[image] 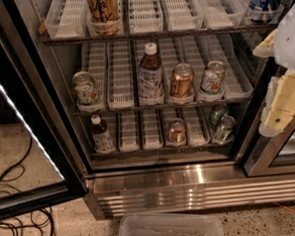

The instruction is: Pick 7up can from middle shelf of fridge

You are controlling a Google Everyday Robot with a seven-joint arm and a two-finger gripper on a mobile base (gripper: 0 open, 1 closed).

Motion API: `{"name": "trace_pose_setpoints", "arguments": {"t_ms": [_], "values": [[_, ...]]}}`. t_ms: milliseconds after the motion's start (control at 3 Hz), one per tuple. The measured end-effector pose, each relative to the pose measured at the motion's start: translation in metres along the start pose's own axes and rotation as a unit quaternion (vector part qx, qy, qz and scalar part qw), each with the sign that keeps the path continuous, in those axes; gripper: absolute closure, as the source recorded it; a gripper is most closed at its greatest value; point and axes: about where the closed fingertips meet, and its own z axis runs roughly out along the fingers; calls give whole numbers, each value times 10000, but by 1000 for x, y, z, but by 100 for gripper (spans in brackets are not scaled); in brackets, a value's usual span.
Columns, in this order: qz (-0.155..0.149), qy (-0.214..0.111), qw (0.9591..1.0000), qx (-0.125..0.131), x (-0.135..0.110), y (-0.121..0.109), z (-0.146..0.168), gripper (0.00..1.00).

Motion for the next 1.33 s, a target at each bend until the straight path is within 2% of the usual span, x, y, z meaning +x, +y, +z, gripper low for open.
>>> {"name": "trace_pose_setpoints", "arguments": {"t_ms": [333,667,1000,1333], "values": [[0,-1,10000,0,0,0,0,0],[73,-279,9995,136,-12,-3,15,0],[161,-906,9956,171,-45,1,54,0],[383,-1592,9863,186,-87,-2,91,0]]}}
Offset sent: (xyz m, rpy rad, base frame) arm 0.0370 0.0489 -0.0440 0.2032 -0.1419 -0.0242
